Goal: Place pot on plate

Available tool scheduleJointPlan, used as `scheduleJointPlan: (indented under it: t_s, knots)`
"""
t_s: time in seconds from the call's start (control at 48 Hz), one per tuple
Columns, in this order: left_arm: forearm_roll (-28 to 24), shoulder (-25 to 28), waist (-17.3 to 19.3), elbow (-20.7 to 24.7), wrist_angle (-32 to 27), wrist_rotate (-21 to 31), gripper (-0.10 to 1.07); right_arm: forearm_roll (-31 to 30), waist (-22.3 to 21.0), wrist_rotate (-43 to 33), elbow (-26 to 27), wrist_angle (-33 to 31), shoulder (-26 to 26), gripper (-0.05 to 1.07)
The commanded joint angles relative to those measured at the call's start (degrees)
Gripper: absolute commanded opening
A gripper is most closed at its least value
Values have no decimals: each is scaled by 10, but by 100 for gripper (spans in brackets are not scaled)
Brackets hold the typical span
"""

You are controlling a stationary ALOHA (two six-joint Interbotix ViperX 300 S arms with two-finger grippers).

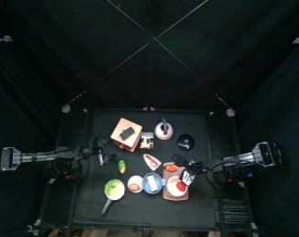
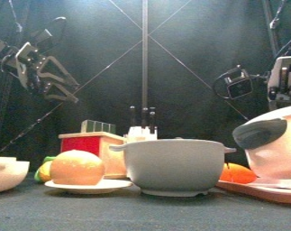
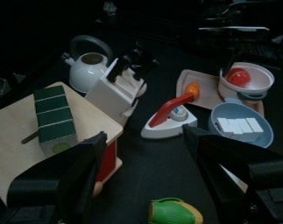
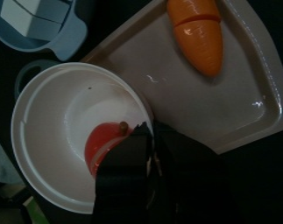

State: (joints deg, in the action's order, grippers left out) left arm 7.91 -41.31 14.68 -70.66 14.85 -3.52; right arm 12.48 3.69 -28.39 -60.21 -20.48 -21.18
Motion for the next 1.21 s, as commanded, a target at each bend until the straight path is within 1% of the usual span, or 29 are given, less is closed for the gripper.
scheduleJointPlan:
  t_s: [0.0,0.146,0.229,0.292,0.5,0.604,1.188]
  knots:
    - [-1,1,2,7,3,0,101,-1,0,1,4,3,-5,45]
    - [0,1,2,8,4,0,101,-2,-3,1,1,3,-5,45]
    - [0,1,2,8,3,0,101,-5,-9,1,1,3,-5,48]
    - [0,1,2,8,3,0,101,-11,-12,1,1,3,-6,52]
    - [-1,1,2,7,4,0,101,-16,-16,1,1,2,-8,74]
    - [-1,1,2,7,3,0,101,-18,-13,2,1,2,-10,78]
    - [-1,1,2,7,3,0,101,-29,-12,2,4,1,-19,78]
